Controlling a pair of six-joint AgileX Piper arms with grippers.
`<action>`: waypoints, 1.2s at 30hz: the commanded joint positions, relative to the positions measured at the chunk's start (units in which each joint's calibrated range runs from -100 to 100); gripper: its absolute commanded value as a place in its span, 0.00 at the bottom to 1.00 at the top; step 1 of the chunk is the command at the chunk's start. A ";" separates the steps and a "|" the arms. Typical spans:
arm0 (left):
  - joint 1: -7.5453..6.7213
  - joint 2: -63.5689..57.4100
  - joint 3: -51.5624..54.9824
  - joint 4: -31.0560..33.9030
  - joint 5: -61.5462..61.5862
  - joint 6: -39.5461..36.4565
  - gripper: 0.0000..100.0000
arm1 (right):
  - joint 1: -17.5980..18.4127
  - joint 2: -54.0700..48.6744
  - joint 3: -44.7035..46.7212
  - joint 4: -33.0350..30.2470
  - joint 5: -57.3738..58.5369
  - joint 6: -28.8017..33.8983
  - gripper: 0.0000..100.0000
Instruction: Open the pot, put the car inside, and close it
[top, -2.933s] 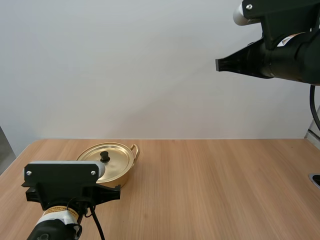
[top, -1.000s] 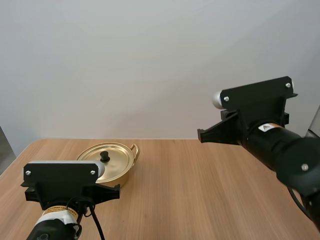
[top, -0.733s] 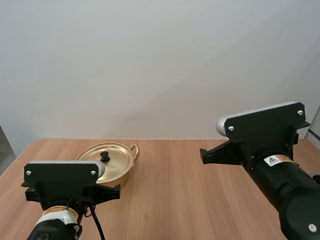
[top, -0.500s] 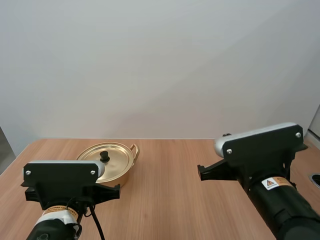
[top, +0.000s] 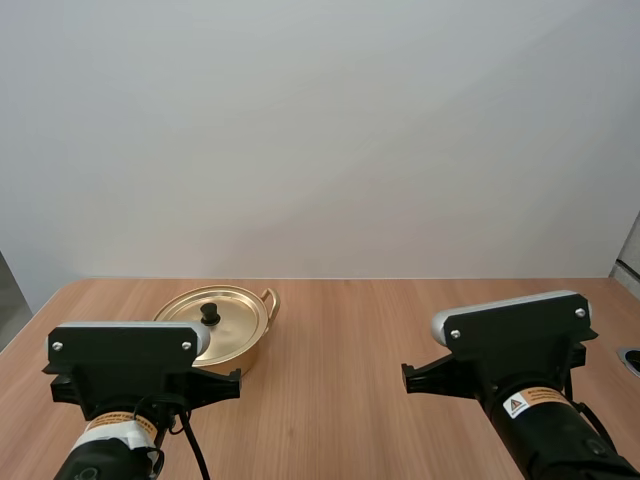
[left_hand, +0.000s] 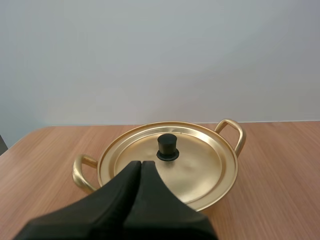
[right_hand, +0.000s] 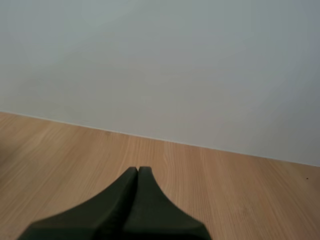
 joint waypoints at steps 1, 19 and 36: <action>0.00 0.00 0.00 0.06 0.05 -0.02 0.00 | 0.88 0.00 1.55 -11.25 1.31 12.59 0.00; 0.00 0.00 0.00 0.06 0.05 -0.02 0.00 | 1.49 0.00 3.13 -11.71 4.39 12.41 0.00; 0.00 0.00 0.00 0.06 0.05 -0.02 0.00 | 1.49 0.00 3.13 -11.71 4.39 12.41 0.00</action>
